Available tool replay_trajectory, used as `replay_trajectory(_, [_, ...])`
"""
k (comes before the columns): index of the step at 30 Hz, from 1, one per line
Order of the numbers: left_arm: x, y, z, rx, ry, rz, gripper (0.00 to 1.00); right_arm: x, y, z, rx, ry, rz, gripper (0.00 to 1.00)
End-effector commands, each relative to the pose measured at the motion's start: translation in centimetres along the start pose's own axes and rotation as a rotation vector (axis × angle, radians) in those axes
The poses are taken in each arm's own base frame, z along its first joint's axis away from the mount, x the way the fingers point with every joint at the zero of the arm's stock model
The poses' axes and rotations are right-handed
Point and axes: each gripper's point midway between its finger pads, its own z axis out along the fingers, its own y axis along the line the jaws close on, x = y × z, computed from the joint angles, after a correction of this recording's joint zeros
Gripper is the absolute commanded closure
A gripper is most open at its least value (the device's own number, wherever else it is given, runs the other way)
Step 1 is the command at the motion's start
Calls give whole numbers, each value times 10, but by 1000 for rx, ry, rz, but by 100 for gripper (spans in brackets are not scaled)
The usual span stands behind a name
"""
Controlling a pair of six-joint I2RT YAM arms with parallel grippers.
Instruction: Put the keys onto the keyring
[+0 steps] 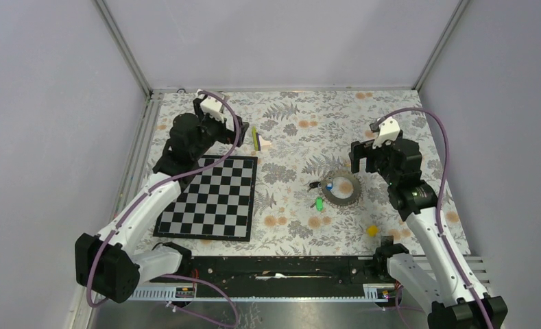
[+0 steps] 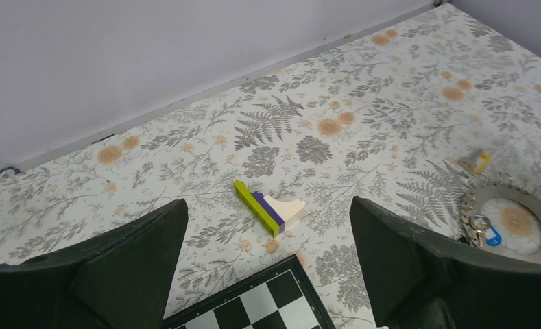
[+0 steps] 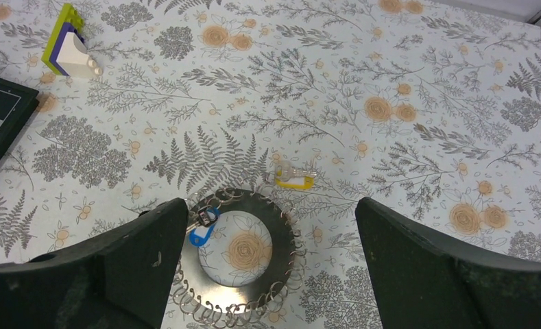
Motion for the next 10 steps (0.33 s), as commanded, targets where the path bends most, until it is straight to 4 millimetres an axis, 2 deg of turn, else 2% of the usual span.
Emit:
replay_trajectory(1, [-28,-18,-14,106,-63,0,1,-15,3,-4,-15,-95,9,0])
replay_trajectory(6, [-21,-26,-19,152,-74,-2,1,-20,-1,-13,-2,-121,15,1])
replay_trajectory(10, [-23,-28,-25,165,-89,-3,1,-19,0,-14,-12,-124,12,0])
